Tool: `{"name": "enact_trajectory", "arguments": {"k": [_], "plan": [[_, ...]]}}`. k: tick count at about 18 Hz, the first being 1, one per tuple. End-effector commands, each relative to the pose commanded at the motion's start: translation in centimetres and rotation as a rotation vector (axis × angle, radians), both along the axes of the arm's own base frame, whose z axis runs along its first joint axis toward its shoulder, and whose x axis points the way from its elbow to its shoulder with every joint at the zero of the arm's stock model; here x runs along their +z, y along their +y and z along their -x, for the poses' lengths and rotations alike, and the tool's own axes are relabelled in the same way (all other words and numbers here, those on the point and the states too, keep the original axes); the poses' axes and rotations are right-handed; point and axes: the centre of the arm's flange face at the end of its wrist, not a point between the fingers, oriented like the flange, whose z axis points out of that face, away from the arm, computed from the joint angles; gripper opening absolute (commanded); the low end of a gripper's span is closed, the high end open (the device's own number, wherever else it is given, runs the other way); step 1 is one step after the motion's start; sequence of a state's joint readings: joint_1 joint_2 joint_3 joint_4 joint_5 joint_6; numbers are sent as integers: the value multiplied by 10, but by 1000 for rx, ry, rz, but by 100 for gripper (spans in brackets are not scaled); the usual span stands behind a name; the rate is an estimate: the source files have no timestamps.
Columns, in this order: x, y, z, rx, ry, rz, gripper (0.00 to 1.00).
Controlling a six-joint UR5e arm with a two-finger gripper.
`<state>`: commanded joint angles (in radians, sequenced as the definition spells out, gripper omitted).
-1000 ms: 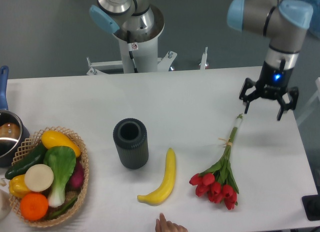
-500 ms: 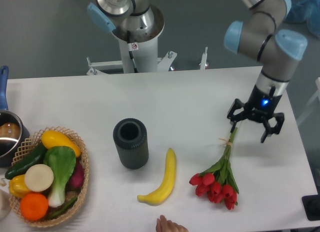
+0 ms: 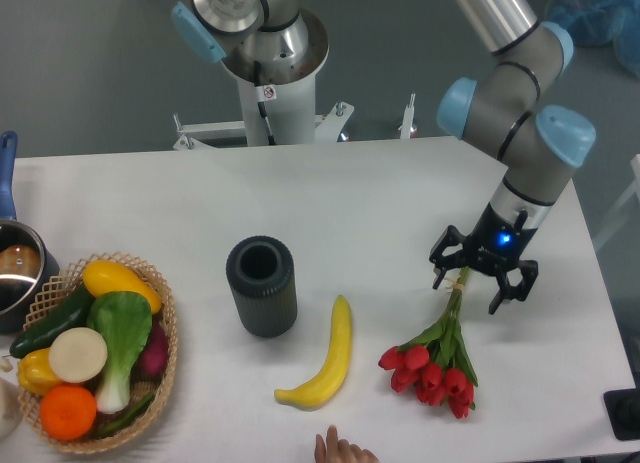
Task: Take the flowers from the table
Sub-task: 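Move the open gripper down toward the tulip stems, then lower the open gripper around the tulip stems above the blooms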
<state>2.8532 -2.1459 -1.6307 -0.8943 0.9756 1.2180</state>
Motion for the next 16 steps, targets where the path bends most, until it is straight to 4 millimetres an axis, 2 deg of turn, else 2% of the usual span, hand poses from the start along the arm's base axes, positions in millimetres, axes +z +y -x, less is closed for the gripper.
{"name": "enact_trajectory", "arguments": {"k": [4, 8, 11, 16], "plan": [[-15, 2, 7, -4, -8, 2, 100], [-10, 3, 10, 1, -1, -19, 100], [-21, 4, 13, -2, -7, -17, 100], [-27, 10, 10, -8, -13, -17, 100]]}}
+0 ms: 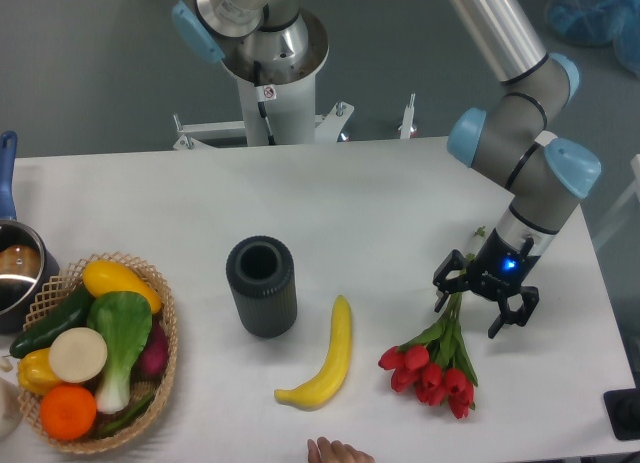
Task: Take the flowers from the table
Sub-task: 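Lower the open gripper around the tulip stems above the blooms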
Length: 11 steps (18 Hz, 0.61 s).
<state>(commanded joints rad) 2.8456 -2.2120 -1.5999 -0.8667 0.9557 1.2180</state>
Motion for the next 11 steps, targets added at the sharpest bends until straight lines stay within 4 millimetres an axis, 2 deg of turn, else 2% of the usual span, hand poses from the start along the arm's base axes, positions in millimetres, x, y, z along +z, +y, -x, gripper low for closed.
{"name": "enact_trajectory", "arguments": {"k": [7, 11], "plan": [[-9, 12, -12, -27, -14, 4, 100], [-12, 11, -12, -29, -15, 5, 100]]}}
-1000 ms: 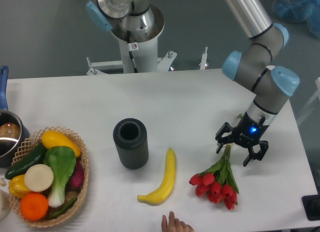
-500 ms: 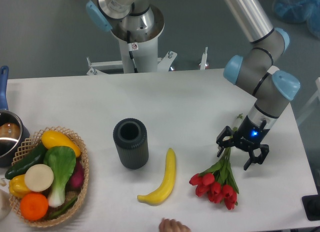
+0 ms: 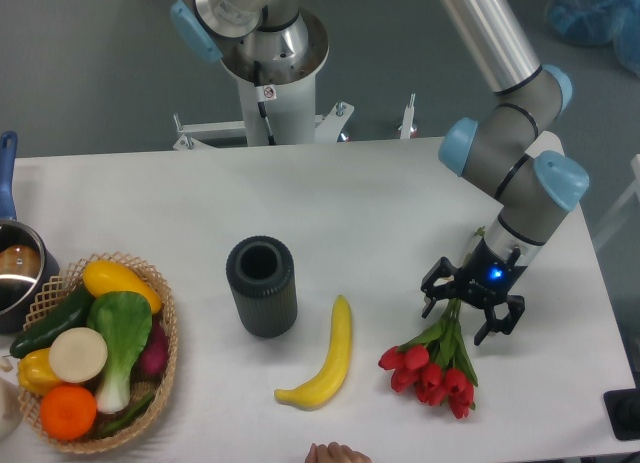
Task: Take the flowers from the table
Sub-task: 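Lower the open gripper around the tulip stems above the blooms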
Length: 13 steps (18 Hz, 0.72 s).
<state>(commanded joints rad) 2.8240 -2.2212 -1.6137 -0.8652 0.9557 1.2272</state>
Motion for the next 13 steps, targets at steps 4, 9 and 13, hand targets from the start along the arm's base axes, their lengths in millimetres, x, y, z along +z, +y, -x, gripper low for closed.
{"name": "enact_trajectory", "arguments": {"k": [4, 9, 13], "plan": [[1, -2, 2, -2, 6, -2, 100], [-1, -5, 3, -25, 23, -7, 99], [-1, -6, 2, -35, 30, -8, 87]]}}
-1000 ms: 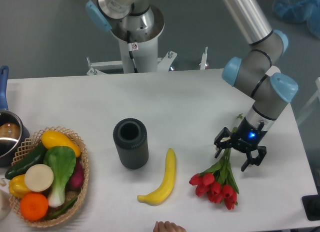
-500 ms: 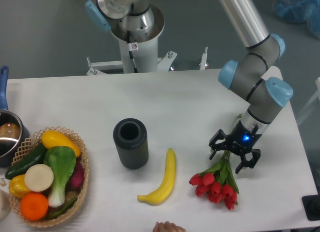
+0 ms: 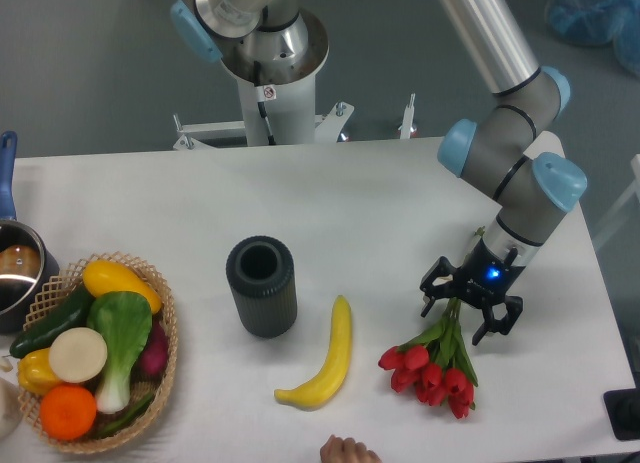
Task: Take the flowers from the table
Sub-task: 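Lower the open gripper around the tulip stems above the blooms, then close the gripper on the green tulip stems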
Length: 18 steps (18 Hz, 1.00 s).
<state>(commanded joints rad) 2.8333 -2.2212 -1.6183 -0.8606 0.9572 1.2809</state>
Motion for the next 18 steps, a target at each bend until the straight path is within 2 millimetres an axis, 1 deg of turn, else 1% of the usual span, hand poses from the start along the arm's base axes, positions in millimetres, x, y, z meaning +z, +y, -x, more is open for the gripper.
{"name": "enact_trajectory", "arguments": {"k": [2, 4, 9, 10, 11, 14, 18], "plan": [[0, -1, 1, 0, 0, -2, 77], [-1, -1, 0, 0, -1, -1, 66], [2, -1, 0, 3, 0, -3, 52], [1, -1, 0, 3, -2, -3, 51], [2, -1, 0, 4, -3, -4, 48], [5, -1, 0, 4, 1, -5, 47], [7, -1, 0, 9, 1, -5, 40]]}}
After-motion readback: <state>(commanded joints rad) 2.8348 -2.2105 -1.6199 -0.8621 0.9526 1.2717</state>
